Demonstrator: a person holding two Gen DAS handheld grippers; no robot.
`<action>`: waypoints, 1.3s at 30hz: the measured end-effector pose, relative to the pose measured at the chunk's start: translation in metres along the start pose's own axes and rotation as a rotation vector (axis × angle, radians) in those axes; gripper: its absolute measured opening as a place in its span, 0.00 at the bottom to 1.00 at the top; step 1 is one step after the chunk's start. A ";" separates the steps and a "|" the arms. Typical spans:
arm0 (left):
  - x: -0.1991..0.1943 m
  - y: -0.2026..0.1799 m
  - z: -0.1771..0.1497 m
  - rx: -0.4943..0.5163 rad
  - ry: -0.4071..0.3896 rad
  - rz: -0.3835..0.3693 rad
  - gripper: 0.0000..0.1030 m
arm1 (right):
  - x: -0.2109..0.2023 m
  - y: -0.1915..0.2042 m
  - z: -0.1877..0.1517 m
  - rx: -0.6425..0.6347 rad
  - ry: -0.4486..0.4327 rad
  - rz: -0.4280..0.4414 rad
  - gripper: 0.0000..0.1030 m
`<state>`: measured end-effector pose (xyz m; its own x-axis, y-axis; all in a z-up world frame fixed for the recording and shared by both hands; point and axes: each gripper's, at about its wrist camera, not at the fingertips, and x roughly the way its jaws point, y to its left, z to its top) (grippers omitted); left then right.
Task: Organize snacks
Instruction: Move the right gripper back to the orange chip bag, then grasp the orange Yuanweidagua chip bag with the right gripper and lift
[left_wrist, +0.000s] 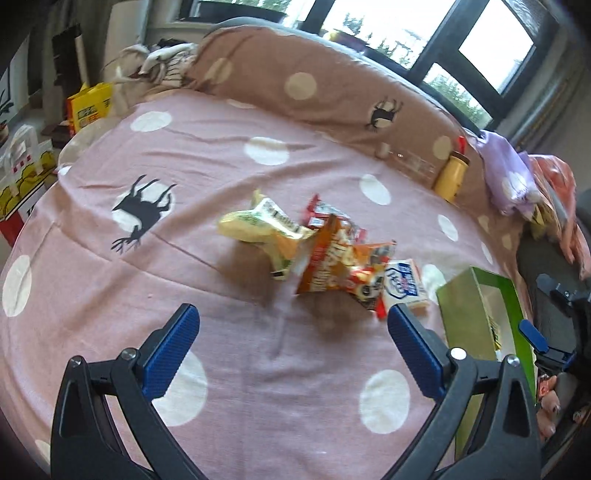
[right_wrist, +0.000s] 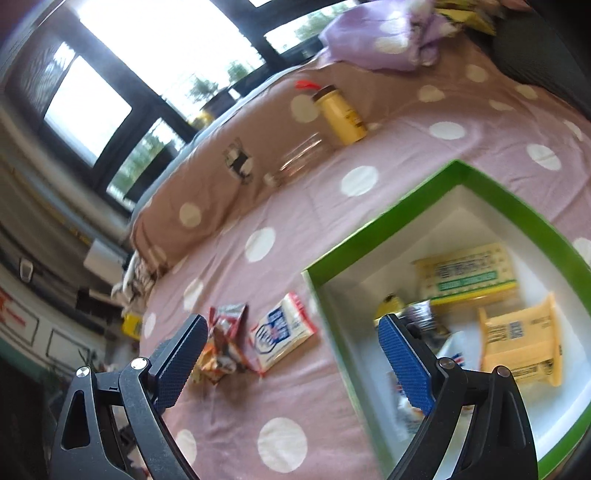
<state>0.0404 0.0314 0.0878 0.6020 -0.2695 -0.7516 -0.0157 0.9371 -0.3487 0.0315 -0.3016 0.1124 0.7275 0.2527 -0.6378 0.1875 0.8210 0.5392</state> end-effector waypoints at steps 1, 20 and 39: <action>0.001 0.004 0.000 -0.011 0.004 0.009 0.99 | 0.004 0.007 -0.002 -0.018 0.016 -0.003 0.91; -0.001 0.079 0.011 -0.199 0.031 0.145 0.99 | 0.154 0.132 -0.062 -0.380 0.208 -0.158 0.91; 0.001 0.078 0.008 -0.185 0.040 0.182 0.99 | 0.111 0.118 -0.074 -0.313 0.324 0.008 0.58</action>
<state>0.0463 0.1062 0.0648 0.5440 -0.1126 -0.8315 -0.2688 0.9154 -0.2998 0.0850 -0.1390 0.0644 0.4748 0.3661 -0.8004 -0.0619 0.9210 0.3846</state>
